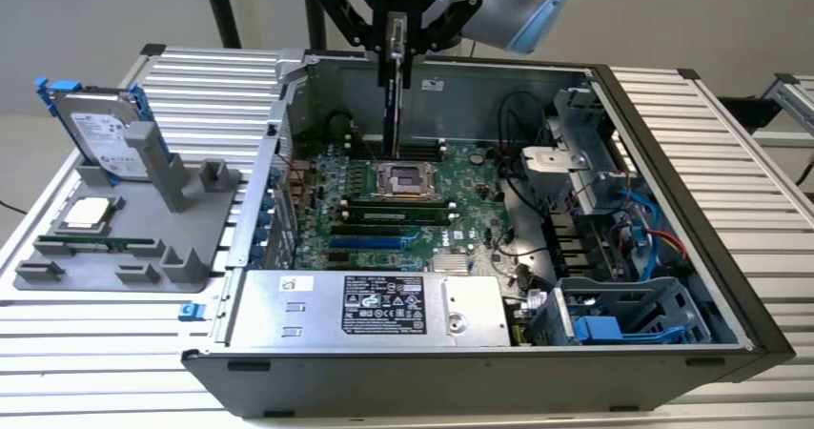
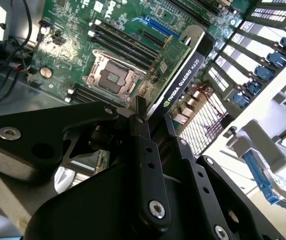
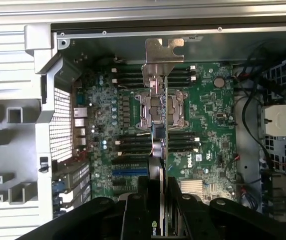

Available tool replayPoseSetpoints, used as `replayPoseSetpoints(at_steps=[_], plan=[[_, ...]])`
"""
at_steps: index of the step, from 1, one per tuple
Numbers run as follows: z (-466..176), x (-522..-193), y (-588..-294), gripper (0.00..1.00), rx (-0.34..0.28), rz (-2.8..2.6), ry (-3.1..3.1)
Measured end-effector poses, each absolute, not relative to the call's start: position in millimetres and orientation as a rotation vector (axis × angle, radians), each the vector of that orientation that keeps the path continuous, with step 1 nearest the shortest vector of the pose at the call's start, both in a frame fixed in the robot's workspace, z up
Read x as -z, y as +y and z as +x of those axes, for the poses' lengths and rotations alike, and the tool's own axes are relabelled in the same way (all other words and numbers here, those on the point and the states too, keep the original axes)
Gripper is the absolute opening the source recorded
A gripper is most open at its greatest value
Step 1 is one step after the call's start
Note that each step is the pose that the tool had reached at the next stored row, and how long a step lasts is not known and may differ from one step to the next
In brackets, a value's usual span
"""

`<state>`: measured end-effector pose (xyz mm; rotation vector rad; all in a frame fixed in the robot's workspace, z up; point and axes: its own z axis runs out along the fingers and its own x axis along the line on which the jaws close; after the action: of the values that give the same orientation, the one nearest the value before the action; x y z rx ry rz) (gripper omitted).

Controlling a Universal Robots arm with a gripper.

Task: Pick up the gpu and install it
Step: 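Pick up the gpu and move the gpu toward the slot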

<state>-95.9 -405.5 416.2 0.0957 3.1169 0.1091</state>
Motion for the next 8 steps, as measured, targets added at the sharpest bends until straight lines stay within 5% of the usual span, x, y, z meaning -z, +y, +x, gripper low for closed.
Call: replayPoseSetpoints(at_steps=[8], plan=[[-94.0,-416.1,-405.5,0.0,-0.109,0.096,3.116]])
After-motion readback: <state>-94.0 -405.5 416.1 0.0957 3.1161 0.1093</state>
